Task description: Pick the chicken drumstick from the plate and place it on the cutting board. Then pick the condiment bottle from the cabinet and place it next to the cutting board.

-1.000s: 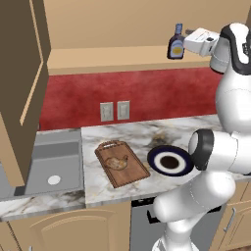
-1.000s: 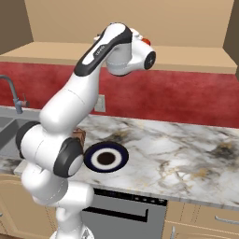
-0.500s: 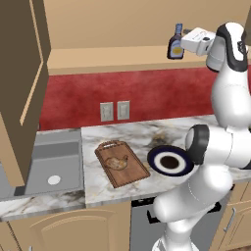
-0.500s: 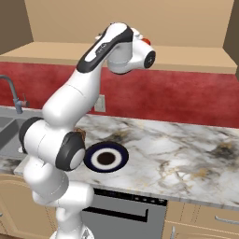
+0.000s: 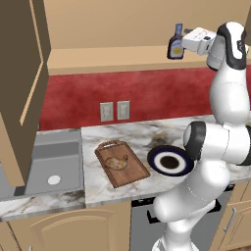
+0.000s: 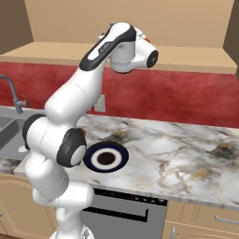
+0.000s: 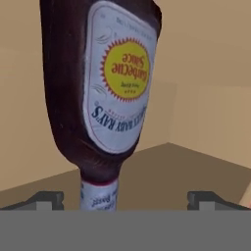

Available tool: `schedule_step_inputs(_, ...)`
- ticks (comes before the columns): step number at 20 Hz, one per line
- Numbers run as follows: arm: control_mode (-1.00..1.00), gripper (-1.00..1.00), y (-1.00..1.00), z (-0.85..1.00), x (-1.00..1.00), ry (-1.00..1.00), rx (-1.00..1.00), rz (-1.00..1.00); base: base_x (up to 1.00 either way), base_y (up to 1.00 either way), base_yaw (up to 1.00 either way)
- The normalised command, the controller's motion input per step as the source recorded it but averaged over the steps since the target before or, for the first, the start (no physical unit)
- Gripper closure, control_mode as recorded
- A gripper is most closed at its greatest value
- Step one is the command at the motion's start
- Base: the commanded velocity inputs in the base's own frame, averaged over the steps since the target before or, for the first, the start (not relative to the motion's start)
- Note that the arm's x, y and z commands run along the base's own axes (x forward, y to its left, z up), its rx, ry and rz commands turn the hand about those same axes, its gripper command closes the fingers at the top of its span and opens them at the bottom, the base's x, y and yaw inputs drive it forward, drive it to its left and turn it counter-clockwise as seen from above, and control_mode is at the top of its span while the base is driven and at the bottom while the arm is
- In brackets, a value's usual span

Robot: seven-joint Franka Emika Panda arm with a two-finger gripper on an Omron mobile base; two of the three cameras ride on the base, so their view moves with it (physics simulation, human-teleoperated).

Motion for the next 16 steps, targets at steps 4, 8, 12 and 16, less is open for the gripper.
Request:
schedule_step_inputs(4, -1.00, -1.00, -0.05, 0.00, 0.15, 0.00, 0.00, 0.00, 0.00, 0.00, 0.00)
schedule_step_inputs(8, -1.00, -1.00, -0.03, 0.00, 0.17, 0.00, 0.00, 0.00, 0.00, 0.00, 0.00)
schedule_step_inputs(12, -1.00, -1.00, -0.03, 0.00, 0.16, 0.00, 0.00, 0.00, 0.00, 0.00, 0.00)
schedule_step_inputs(16, -1.00, -1.00, -0.06, 0.00, 0.16, 0.00, 0.00, 0.00, 0.00, 0.00, 0.00)
